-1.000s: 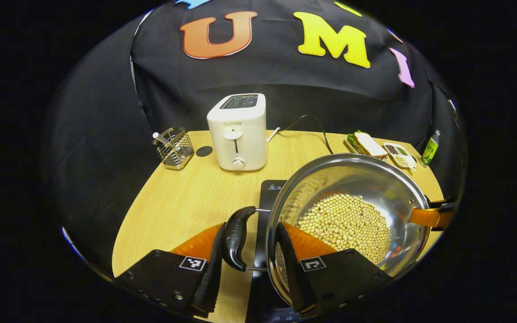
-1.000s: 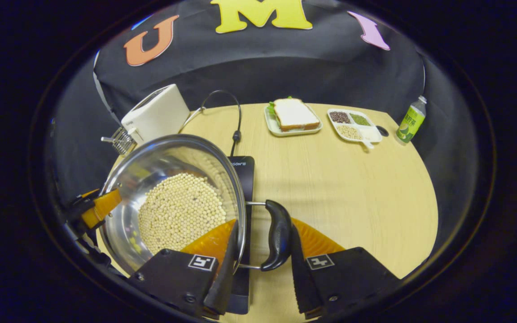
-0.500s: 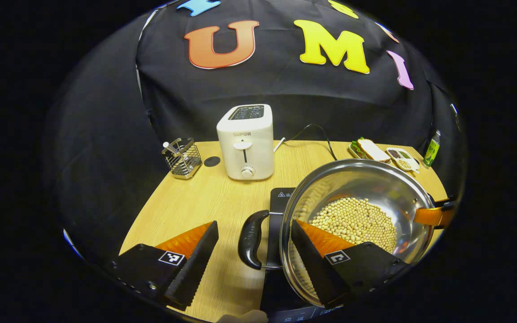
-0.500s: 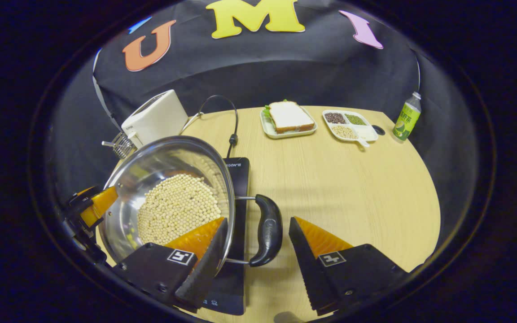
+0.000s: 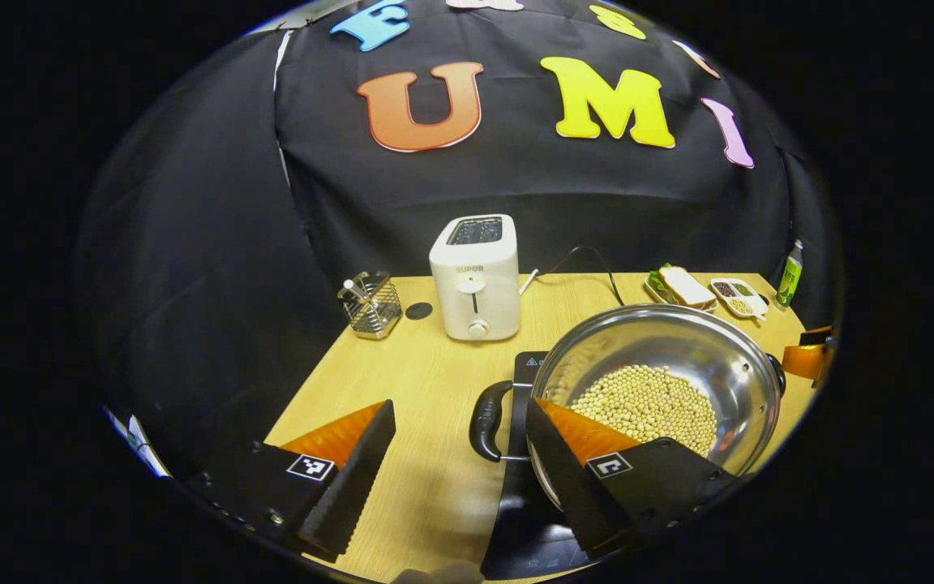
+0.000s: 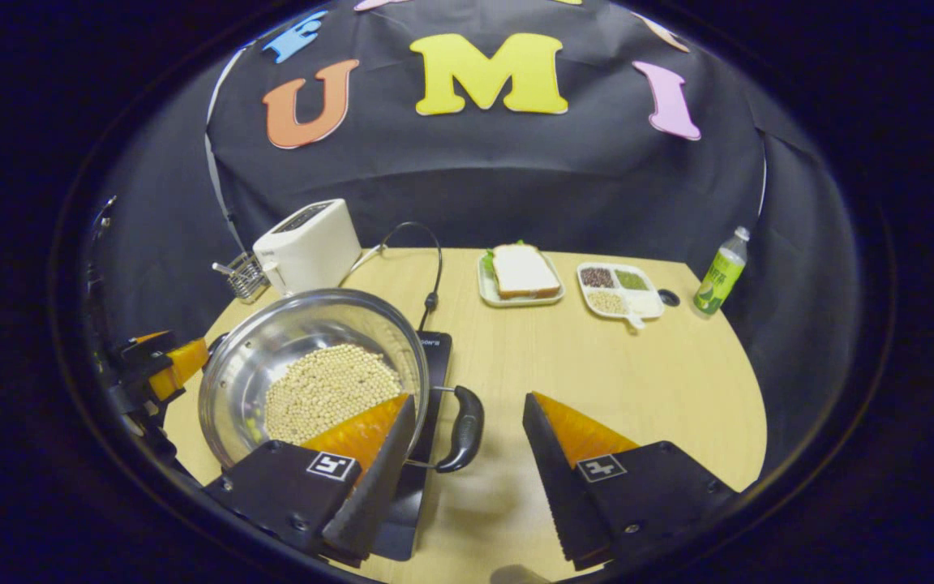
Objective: First push the handle of the pot to place it horizontally, then grasp the pot with both hands and set it on the induction cooktop.
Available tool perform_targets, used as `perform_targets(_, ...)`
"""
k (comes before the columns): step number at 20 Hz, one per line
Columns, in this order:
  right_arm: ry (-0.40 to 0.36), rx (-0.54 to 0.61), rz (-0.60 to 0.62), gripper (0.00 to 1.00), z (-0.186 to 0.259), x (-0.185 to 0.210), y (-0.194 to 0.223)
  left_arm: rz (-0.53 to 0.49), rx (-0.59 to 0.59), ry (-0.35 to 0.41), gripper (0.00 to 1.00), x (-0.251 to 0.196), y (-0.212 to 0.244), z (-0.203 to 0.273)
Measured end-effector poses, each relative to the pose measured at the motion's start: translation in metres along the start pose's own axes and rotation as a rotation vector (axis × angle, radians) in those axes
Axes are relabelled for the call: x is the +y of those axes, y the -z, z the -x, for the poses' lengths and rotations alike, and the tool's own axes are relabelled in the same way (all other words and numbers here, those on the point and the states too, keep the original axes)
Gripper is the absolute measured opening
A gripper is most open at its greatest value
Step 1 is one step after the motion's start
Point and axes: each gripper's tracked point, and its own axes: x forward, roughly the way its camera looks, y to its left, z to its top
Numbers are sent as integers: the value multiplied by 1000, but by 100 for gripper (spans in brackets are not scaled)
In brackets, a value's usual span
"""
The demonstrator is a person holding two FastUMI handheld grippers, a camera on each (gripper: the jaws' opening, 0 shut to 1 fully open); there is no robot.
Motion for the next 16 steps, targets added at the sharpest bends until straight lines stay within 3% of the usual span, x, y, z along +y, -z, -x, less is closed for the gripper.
perform_targets(5, 11, -137, 31, 84, 64, -33, -42, -12, -176, -11, 96, -21, -65, 71)
perform_targets(8, 20, -219, 38, 87, 112, -55, -67, 26, -295, 27, 96, -52, -118, 122)
perform_targets(13, 36, -381, 58, 100, 196, -95, -112, 59, -444, 102, 96, -105, -186, 198)
perform_targets(16, 50, -461, 53, 100, 244, -118, -135, 44, -502, 129, 96, -136, -212, 239)
